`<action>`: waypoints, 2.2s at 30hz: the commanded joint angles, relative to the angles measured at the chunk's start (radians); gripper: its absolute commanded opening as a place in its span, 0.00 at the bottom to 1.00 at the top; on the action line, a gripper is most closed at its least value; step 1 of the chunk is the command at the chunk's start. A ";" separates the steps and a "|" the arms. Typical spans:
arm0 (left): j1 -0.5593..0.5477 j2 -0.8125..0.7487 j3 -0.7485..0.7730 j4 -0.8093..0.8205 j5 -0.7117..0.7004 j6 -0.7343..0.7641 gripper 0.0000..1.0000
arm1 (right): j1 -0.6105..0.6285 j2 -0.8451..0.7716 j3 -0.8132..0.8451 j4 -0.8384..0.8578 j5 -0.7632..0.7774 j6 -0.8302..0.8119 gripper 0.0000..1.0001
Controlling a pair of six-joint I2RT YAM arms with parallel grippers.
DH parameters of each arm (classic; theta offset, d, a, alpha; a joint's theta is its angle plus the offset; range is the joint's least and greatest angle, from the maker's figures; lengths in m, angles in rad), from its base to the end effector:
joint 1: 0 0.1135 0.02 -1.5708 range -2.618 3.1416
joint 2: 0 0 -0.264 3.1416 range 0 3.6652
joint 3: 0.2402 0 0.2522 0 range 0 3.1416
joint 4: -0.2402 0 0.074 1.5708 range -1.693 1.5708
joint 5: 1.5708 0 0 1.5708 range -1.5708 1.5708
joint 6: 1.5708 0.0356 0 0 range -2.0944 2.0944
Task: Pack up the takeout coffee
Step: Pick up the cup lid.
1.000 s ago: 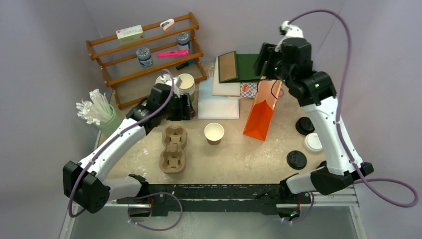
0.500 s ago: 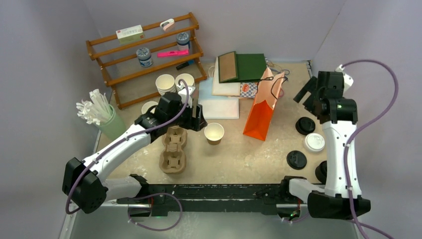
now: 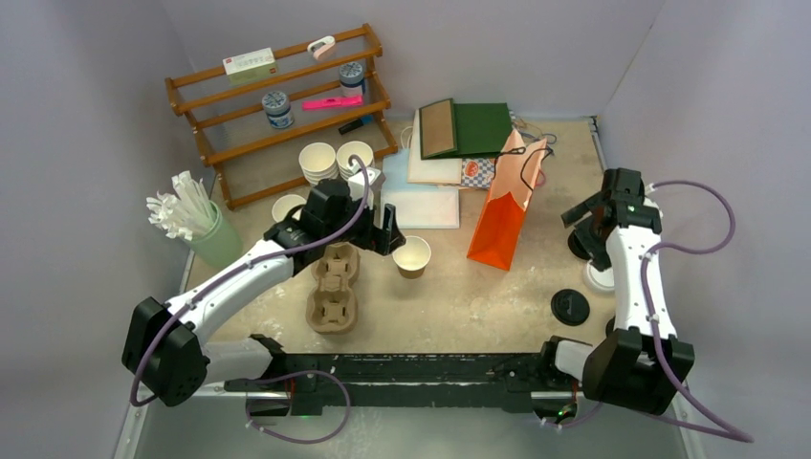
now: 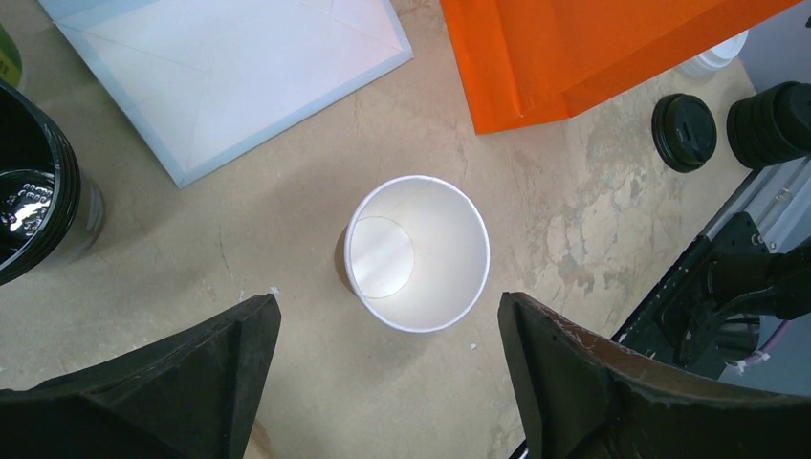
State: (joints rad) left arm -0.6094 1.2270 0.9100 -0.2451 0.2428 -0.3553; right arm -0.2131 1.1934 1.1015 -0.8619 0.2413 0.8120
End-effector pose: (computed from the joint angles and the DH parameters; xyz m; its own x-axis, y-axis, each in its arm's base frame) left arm 0.2200 -0.1640 0.2848 -0.6610 0.0496 -0.7487 0.5253 0.7432 -0.4145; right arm 0.2278 -0.0580 0.3076 -0.3014 0.7862 -0.5395 0.8128 0.5077 0.2858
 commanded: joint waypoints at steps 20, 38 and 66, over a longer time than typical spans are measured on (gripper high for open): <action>-0.006 0.090 -0.002 0.081 -0.012 0.003 1.00 | -0.157 0.059 -0.089 0.125 0.130 -0.028 0.99; -0.005 0.046 -0.034 0.159 -0.018 -0.072 1.00 | -0.267 0.139 -0.221 0.389 -0.050 -0.198 0.98; -0.008 0.134 0.036 0.095 0.032 -0.024 1.00 | -0.392 0.202 -0.247 0.371 0.027 -0.160 0.98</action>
State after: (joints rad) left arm -0.6113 1.3529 0.8925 -0.1547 0.2550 -0.4004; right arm -0.5797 1.3735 0.8570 -0.4725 0.2443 0.6250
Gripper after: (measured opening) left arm 0.997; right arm 0.984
